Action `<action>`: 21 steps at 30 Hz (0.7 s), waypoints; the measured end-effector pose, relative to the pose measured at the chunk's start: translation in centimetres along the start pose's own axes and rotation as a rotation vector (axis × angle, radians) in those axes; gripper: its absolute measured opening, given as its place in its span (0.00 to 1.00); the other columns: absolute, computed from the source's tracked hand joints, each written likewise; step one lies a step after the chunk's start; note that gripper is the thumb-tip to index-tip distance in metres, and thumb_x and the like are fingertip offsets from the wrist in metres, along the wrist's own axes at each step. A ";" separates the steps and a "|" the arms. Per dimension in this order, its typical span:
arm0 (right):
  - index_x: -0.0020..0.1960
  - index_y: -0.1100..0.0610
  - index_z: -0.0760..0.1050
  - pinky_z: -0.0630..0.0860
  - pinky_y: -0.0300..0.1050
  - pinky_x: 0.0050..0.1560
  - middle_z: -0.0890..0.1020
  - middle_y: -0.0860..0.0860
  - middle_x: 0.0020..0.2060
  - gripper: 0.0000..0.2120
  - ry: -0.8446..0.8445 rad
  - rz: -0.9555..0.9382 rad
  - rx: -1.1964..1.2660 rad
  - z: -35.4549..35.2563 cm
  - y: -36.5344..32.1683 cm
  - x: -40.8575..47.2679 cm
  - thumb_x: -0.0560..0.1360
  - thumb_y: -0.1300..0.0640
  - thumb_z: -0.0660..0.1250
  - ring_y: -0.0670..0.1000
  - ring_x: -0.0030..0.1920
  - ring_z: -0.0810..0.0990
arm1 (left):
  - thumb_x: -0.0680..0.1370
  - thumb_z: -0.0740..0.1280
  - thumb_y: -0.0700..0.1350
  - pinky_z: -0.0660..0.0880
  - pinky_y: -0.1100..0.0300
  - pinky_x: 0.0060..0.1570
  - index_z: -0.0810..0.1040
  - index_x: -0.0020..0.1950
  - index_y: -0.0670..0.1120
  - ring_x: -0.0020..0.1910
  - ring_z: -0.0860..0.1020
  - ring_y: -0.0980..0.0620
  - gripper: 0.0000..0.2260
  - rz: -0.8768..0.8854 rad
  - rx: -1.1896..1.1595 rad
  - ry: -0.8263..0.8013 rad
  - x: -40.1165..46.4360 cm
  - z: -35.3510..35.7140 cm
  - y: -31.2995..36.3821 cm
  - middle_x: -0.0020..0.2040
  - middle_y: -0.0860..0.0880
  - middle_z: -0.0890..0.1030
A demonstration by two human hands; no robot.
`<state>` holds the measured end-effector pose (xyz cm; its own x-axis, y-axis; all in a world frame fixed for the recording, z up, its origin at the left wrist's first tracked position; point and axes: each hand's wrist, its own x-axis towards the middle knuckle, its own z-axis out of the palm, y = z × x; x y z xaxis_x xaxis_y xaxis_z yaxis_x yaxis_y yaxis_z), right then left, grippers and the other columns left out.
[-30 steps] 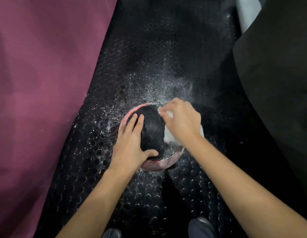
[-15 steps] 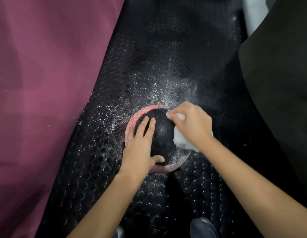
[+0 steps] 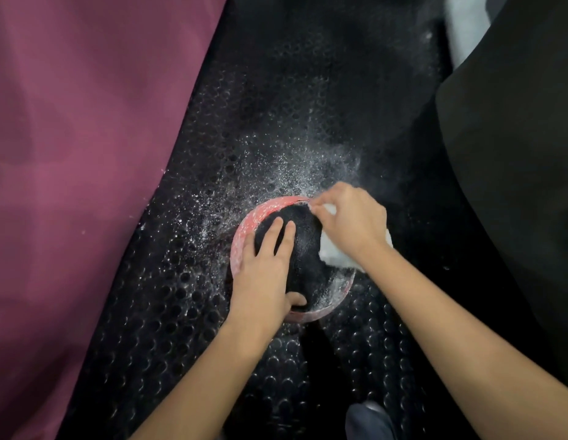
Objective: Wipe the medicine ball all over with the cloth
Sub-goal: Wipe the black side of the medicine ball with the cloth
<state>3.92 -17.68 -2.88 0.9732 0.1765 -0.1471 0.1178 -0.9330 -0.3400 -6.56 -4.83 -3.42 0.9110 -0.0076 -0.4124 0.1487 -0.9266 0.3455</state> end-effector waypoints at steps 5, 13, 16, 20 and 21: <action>0.50 0.42 0.81 0.67 0.42 0.46 0.80 0.41 0.55 0.06 0.005 0.053 0.056 -0.4 1.1 0.1 0.77 0.46 0.65 0.48 0.56 0.76 | 0.73 0.72 0.57 0.63 0.45 0.72 0.33 0.78 0.55 0.78 0.41 0.46 0.50 0.024 0.024 -0.010 -0.6 0.3 0.4 0.78 0.60 0.36; 0.50 0.41 0.81 0.69 0.44 0.48 0.80 0.41 0.55 0.07 -0.014 0.015 0.031 -0.6 1.1 -0.1 0.77 0.47 0.65 0.49 0.57 0.75 | 0.74 0.71 0.57 0.68 0.47 0.69 0.33 0.77 0.55 0.78 0.41 0.45 0.50 0.036 0.089 -0.008 -0.9 0.5 1.2 0.77 0.59 0.36; 0.50 0.41 0.81 0.67 0.44 0.46 0.81 0.43 0.53 0.06 0.004 0.063 -0.002 -0.6 1.0 0.4 0.77 0.48 0.65 0.50 0.57 0.76 | 0.74 0.71 0.56 0.68 0.49 0.68 0.34 0.78 0.54 0.78 0.42 0.43 0.49 0.061 0.105 -0.005 -0.8 0.4 1.8 0.78 0.59 0.36; 0.52 0.41 0.80 0.69 0.45 0.47 0.80 0.41 0.53 0.07 -0.029 -0.065 -0.030 -0.2 -0.1 -0.3 0.77 0.46 0.64 0.49 0.56 0.75 | 0.74 0.71 0.56 0.67 0.48 0.70 0.33 0.77 0.55 0.78 0.41 0.45 0.50 0.053 0.099 -0.008 -0.8 0.5 1.2 0.78 0.59 0.35; 0.52 0.41 0.80 0.70 0.45 0.48 0.80 0.41 0.53 0.07 -0.031 -0.030 -0.007 -0.4 0.5 -0.1 0.77 0.46 0.64 0.49 0.57 0.75 | 0.74 0.71 0.57 0.67 0.47 0.70 0.33 0.77 0.56 0.78 0.40 0.46 0.50 0.052 0.097 -0.013 -0.9 0.4 1.1 0.77 0.60 0.35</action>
<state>4.00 -18.29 -2.68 0.9628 0.2136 -0.1655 0.1480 -0.9293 -0.3385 -7.36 -5.96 -3.07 0.9115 -0.0607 -0.4068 0.0630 -0.9568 0.2839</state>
